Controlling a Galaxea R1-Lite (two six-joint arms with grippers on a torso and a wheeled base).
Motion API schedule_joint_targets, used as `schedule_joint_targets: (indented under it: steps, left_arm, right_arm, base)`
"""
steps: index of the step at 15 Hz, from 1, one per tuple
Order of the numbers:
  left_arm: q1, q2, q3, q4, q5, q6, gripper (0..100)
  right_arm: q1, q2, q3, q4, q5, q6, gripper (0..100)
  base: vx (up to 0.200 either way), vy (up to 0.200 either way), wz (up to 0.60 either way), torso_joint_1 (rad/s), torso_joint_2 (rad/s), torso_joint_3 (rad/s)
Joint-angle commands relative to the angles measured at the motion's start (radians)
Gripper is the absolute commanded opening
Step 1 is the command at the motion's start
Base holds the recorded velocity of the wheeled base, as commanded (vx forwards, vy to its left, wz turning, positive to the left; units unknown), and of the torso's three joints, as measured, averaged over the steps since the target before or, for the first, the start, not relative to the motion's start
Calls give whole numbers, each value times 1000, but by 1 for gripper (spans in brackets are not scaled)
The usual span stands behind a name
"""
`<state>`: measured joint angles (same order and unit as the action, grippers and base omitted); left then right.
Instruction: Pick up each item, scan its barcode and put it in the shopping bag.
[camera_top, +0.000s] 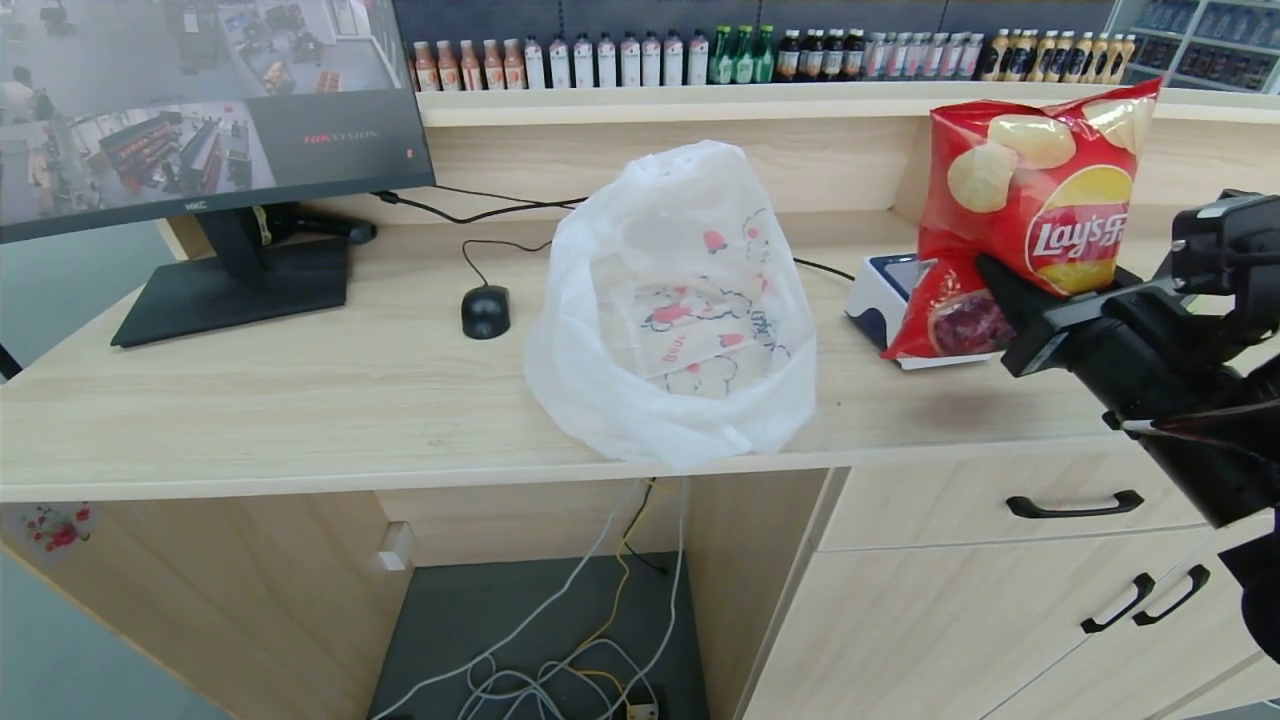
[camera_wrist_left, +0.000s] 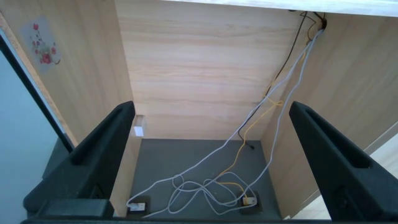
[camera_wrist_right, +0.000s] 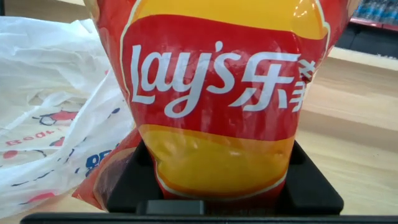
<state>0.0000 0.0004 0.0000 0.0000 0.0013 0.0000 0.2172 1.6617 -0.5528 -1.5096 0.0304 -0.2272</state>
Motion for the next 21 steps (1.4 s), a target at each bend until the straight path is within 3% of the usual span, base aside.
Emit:
schedule_joint_targets:
  steps: [1, 9, 21]
  left_arm:
    - [-2, 0, 0, 0, 0, 0, 100]
    - [0, 0, 0, 0, 0, -2, 100]
    - [0, 0, 0, 0, 0, 0, 100]
  right_arm:
    - [-9, 35, -15, -1, 0, 2, 0]
    - [-79, 78, -50, -3, 0, 28, 0]
    - [-118, 109, -85, -3, -1, 31, 0]
  base:
    - [0, 0, 0, 0, 0, 0]
    - [0, 0, 0, 0, 0, 0]
    - [0, 0, 0, 0, 0, 0]
